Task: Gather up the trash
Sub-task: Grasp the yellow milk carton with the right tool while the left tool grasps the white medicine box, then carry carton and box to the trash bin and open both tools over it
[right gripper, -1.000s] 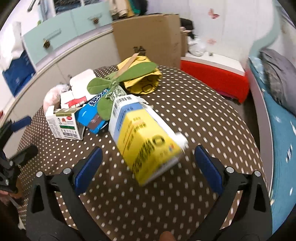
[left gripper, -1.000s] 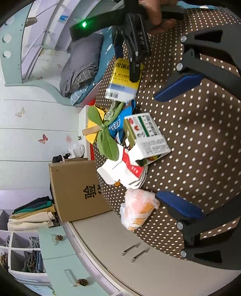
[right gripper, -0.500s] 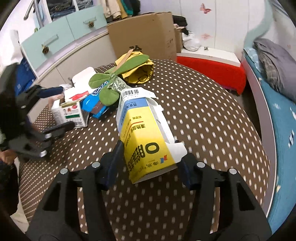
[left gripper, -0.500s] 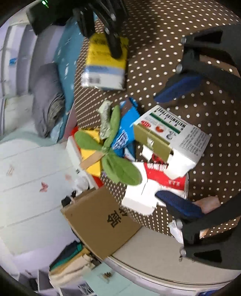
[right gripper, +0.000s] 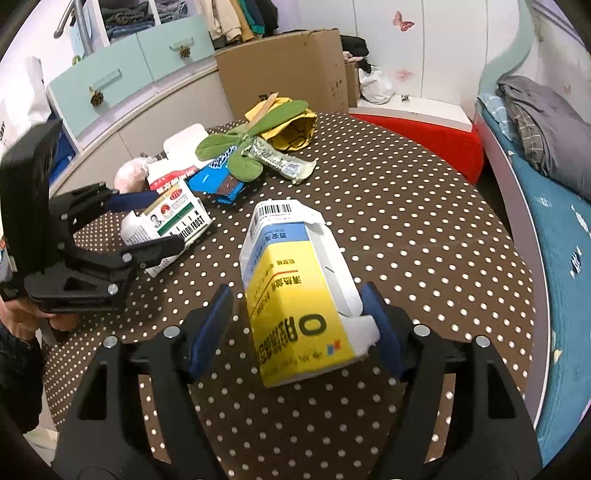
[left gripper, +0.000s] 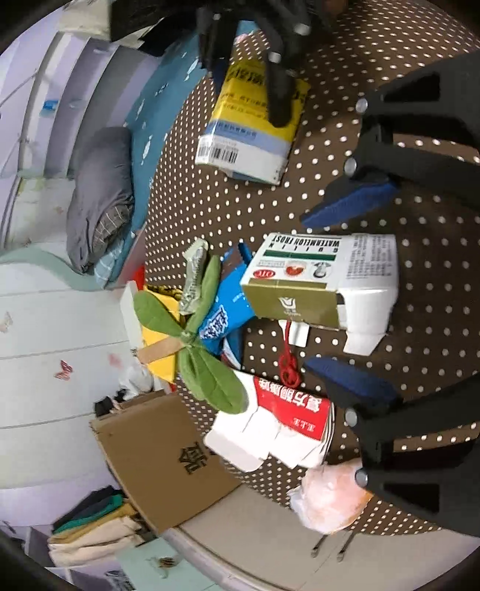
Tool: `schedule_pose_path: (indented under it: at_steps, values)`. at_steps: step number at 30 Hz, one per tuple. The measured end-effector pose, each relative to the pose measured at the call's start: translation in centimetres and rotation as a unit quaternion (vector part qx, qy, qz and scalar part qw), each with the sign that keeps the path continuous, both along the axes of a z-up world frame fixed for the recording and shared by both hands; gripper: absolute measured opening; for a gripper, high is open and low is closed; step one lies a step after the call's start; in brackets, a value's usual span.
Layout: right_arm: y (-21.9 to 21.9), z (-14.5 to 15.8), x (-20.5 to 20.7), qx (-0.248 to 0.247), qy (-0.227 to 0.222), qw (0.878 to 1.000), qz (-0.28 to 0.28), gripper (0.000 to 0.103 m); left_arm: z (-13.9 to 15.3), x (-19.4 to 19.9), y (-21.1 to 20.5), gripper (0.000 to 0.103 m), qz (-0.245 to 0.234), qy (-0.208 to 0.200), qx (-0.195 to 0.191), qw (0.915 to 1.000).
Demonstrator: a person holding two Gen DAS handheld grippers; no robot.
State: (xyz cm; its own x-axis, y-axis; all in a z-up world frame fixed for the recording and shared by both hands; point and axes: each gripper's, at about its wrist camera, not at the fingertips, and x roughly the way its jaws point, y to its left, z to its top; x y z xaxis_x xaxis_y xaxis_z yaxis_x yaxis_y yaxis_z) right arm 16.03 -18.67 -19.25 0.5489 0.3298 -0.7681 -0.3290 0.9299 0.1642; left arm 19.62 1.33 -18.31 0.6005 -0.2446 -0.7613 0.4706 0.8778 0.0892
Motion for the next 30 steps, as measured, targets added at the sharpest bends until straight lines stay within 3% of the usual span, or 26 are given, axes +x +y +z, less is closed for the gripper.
schedule_pose_path:
  at_steps: [1, 4, 15, 23, 30]
  values:
    - [0.2, 0.0, -0.1, -0.009, -0.008, 1.000, -0.002, 0.057, -0.1, -0.1, 0.0, 0.051, 0.004, 0.004, -0.003, 1.0000]
    - [-0.3, 0.1, -0.8, 0.016, -0.005, 1.000, -0.005, 0.052, 0.0, -1.1, -0.1, 0.050, 0.009, 0.006, -0.019, 0.9998]
    - [-5.1, 4.1, -4.7, 0.077, -0.058, 0.994, -0.058, 0.051, 2.6, -5.8, -1.1, 0.047, 0.051, -0.022, -0.091, 0.9943]
    - [-10.6, 8.8, -8.2, 0.101, -0.119, 0.981, -0.113, 0.051, 6.3, -7.0, -4.6, 0.047, 0.040, -0.051, -0.138, 0.9883]
    - [-16.0, 9.8, -10.1, 0.102, -0.137, 0.969, -0.180, 0.051, 7.6, -8.0, -8.4, 0.047, 0.013, -0.055, -0.163, 0.9850]
